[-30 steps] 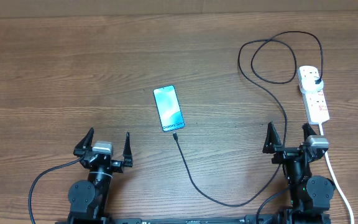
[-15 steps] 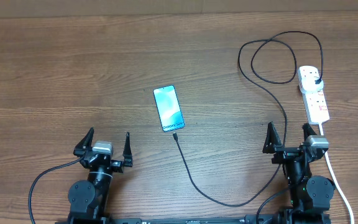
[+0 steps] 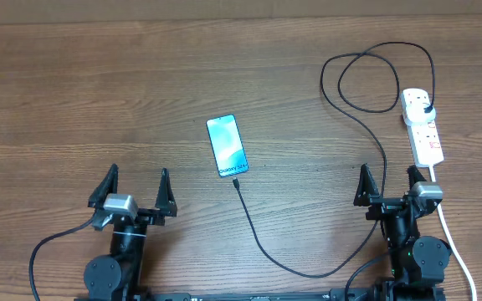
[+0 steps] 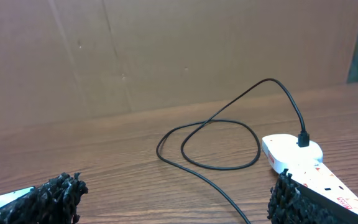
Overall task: Plug charger to phone and switch on socket
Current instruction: 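Raise the left arm and move the left gripper over the phone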
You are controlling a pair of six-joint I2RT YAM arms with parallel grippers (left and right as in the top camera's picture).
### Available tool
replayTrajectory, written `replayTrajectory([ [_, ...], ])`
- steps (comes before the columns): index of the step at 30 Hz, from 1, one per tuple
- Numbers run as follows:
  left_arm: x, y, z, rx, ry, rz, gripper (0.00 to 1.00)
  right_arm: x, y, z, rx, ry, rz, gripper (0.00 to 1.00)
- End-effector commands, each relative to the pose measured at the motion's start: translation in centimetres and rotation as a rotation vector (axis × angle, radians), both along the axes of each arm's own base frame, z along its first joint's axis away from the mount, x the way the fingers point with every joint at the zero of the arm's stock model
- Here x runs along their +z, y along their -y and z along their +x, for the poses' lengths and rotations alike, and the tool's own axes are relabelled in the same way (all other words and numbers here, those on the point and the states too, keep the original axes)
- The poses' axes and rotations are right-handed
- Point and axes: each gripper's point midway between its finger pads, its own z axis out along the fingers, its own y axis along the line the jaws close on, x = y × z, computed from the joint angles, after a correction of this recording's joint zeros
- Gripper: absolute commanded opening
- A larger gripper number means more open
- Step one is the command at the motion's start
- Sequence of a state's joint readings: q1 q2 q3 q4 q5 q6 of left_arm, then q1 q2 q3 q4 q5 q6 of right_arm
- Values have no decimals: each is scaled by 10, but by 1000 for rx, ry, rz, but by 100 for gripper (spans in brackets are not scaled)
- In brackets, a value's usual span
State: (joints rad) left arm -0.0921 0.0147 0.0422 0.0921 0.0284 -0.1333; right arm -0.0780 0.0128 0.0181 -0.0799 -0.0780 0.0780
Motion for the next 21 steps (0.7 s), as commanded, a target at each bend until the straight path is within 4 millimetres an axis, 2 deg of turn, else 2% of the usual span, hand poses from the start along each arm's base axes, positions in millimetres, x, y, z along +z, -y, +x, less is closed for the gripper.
replayTrajectory([
  [1, 35, -1, -11, -5, 22, -67, 99, -2, 1, 0, -5, 2, 2, 100],
  [10, 84, -8, -30, 29, -67, -10, 100, -2, 1, 0, -5, 2, 2, 100],
  [18, 99, -6, -26, 22, -374, 20, 100, -2, 1, 0, -5, 2, 2, 100],
  [21, 104, 5, -20, -38, -507, 27, 100, -2, 1, 0, -5, 2, 2, 100],
])
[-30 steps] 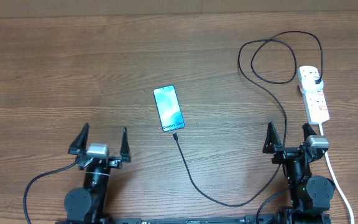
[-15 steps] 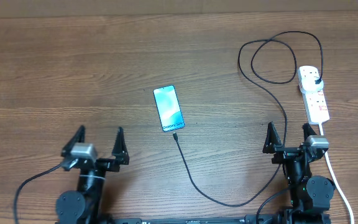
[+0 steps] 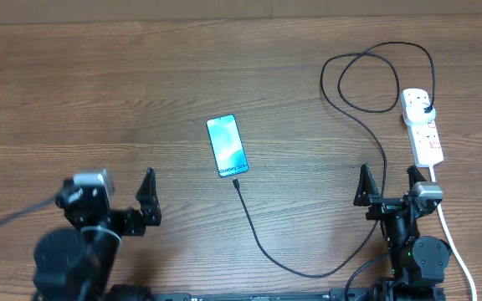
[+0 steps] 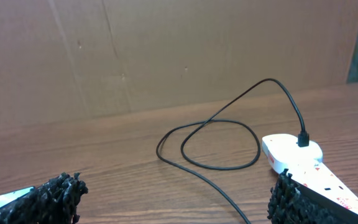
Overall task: Plug charger to phone and switch on socket
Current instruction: 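Raise the left arm and move the left gripper over the phone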
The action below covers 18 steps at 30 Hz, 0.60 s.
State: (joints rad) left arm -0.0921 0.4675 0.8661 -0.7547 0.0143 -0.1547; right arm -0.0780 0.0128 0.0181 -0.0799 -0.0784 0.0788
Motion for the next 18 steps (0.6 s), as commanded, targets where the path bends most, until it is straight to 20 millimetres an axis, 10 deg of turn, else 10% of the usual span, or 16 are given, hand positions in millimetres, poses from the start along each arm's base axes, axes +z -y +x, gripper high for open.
replayTrajectory([
  [1, 23, 18, 9, -93, -76, -23, 100, -2, 1, 0, -5, 2, 2, 100],
  [10, 27, 98, 40, -492, -420, -267, 100, -2, 1, 0, -5, 2, 2, 100],
  [18, -27, 125, 85, -582, -651, -412, 99, -2, 1, 0, -5, 2, 2, 100],
])
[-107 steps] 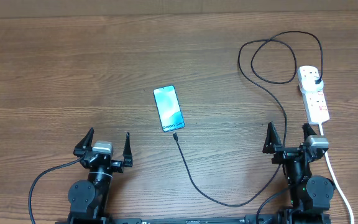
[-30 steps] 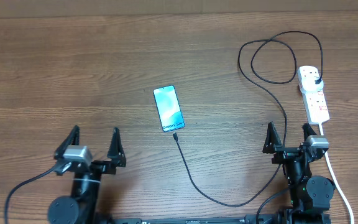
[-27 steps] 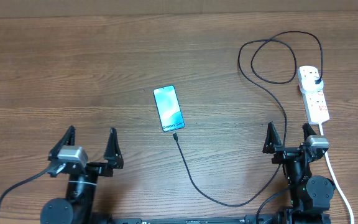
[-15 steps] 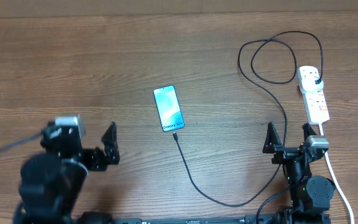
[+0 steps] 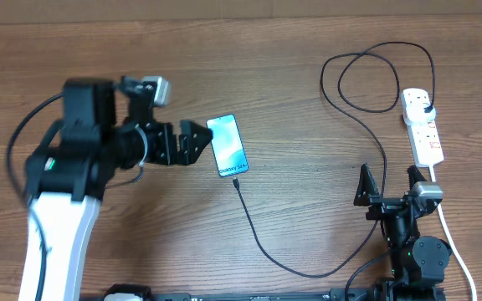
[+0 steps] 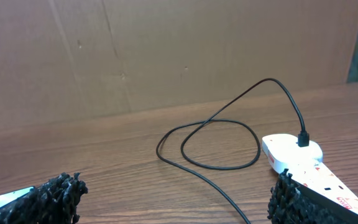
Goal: Plug charger to phone and switch on socket
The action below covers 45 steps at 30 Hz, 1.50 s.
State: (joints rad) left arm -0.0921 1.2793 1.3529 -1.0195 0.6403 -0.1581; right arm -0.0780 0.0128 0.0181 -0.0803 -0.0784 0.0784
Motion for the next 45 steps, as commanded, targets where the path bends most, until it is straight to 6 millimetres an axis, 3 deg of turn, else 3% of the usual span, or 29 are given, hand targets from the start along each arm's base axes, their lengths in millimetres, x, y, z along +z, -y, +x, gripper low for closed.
replayTrajectory([
  [1, -10, 19, 8, -65, -98, -102, 100, -2, 1, 0, -5, 3, 2, 100],
  [4, -26, 35, 14, -101, -205, -187, 96, -2, 1, 0, -5, 3, 2, 100],
  [5, -31, 41, 15, -124, -235, -213, 82, -2, 1, 0, -5, 3, 2, 100],
  [7, -43, 49, 17, -149, -293, -239, 4, -2, 1, 0, -5, 3, 2, 100],
  [14, -81, 81, 13, -228, -419, -238, 4, -2, 1, 0, -5, 3, 2, 100],
  [21, -92, 102, 11, -275, -396, -188, 4, -2, 1, 0, -5, 3, 2, 100],
  [29, -125, 83, 19, -71, -465, 28, 4, -2, 1, 0, -5, 3, 2, 100],
  [38, -147, 68, 22, 103, -457, 244, 4, -2, 1, 0, -5, 3, 2, 100],
  [45, -162, 31, 19, 378, -481, 461, 4, -2, 1, 0, -5, 3, 2, 100],
])
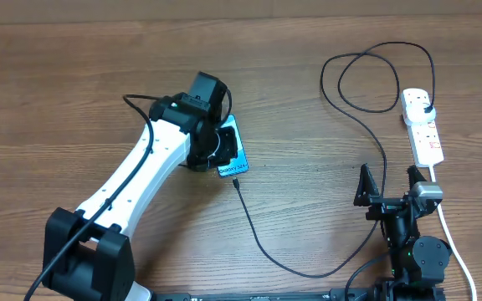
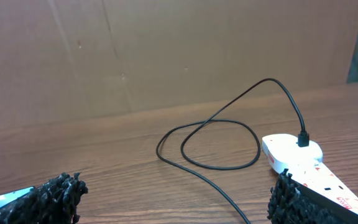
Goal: Plug charger to phone and switch on socket
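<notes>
The phone (image 1: 236,149) lies screen up in the middle of the table, its left part covered by my left gripper (image 1: 214,149), which points down onto it; how its jaws stand is hidden from above. The black charger cable (image 1: 262,242) ends in a small plug (image 1: 235,181) just below the phone's lower edge, apart from it. The cable loops at the back (image 2: 210,146) and runs into the white socket strip (image 1: 423,125). My right gripper (image 1: 387,174) rests open at the front right, nothing between its fingers (image 2: 55,198).
A white mains lead (image 1: 454,242) runs from the strip past the right arm's base. A brown cardboard wall (image 2: 166,56) stands behind the table. The phone's corner (image 2: 5,200) shows at the right wrist view's lower left.
My left arm has moved right from beside the phone's left edge to directly over the phone's left part. The phone, cable, strip and right gripper are where they were.
Both grippers rested open at the table's front edge. Then the left arm had lifted at the front left. After that it was stretched out, open, just left of the phone. Now it sits over the phone. The right arm stayed still throughout.
</notes>
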You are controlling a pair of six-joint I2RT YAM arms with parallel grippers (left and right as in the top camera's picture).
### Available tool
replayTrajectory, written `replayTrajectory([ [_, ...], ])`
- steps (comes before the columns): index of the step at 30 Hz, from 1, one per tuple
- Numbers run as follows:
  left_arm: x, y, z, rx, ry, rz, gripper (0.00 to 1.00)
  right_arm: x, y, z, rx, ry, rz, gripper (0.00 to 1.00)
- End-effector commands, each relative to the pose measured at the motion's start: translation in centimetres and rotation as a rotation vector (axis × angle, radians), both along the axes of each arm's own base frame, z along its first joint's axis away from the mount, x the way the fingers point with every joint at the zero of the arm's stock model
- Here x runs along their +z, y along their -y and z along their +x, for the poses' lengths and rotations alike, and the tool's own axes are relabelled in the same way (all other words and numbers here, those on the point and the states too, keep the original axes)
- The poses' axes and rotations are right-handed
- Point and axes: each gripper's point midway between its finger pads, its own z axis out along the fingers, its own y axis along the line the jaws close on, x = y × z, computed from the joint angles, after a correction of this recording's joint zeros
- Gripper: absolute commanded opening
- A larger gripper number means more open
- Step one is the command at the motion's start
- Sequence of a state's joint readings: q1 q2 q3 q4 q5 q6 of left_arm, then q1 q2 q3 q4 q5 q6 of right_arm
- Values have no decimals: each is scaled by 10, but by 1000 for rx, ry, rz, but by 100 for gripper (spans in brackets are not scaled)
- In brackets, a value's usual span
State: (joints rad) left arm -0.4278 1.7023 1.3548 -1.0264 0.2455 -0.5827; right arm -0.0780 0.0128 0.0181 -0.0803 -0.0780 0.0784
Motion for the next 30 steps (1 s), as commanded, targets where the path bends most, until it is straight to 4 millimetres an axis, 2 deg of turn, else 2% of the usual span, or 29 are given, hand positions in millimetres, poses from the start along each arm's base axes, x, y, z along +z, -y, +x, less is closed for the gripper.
replayTrajectory([
  [1, -2, -25, 12, 142, 59, 181, 4, -2, 1, 0, -5, 3, 2, 100],
  [6, -3, -23, 11, 128, 71, 202, 5, -2, 1, 0, -5, 3, 2, 100],
  [8, -3, -25, 11, 129, 77, 213, 15, -2, 1, 0, -5, 3, 2, 100],
  [13, -3, -25, 12, 130, 80, 213, 58, -2, 1, 0, -5, 3, 2, 100],
  [16, -2, -24, 15, 132, 89, 208, 96, -2, 1, 0, -5, 3, 2, 100],
  [17, -2, -24, 16, 133, 93, 205, 100, -2, 1, 0, -5, 3, 2, 100],
  [30, -2, -26, 20, 145, 114, 218, 99, -2, 1, 0, -5, 3, 2, 100],
])
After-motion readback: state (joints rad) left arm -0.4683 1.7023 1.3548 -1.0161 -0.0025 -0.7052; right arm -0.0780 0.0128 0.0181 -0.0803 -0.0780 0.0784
